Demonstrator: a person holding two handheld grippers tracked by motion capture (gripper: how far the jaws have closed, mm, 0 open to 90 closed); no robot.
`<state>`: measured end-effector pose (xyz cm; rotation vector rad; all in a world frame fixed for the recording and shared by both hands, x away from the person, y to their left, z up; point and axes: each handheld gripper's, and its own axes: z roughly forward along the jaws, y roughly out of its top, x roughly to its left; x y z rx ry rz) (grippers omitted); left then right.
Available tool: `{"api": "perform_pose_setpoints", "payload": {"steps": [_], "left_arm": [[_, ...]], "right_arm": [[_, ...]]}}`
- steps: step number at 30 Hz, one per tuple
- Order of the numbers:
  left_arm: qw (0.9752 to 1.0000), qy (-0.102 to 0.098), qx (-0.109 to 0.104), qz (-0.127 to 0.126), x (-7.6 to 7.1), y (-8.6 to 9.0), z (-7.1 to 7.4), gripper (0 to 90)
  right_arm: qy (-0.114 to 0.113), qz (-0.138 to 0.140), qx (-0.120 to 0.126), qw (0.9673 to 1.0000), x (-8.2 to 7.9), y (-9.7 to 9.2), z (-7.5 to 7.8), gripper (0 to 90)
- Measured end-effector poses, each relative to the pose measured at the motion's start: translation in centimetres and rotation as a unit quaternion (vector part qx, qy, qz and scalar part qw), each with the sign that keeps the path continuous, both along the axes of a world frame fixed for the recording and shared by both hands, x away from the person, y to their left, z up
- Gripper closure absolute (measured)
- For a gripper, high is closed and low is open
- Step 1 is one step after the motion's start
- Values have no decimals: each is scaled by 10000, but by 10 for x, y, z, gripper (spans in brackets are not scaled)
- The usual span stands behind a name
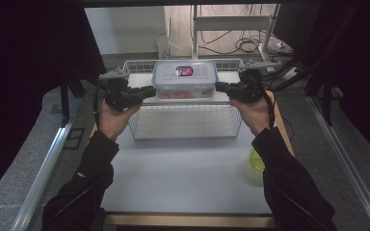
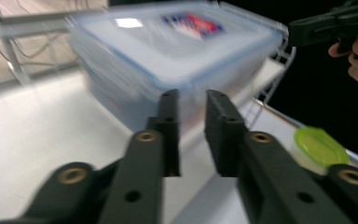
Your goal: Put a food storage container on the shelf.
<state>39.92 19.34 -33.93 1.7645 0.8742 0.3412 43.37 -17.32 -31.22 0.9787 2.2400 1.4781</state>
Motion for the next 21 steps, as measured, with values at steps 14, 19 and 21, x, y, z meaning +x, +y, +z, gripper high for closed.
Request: {"api": "perform_pose_setpoints", "payload": {"steps": [14,19,21], "left_arm": [[9977,185,423,488,30,-19,-11,833],[9980,201,373,464,30,-21,-11,827],[9984,189,334,419,24,-21,-13,821]], "right_arm": [[275,-207,-116,9993,29,13,-22,893],[256,-144,-128,9995,30,17,-24,885],[208,-140,-176,9995,26,17,-24,873]]}}
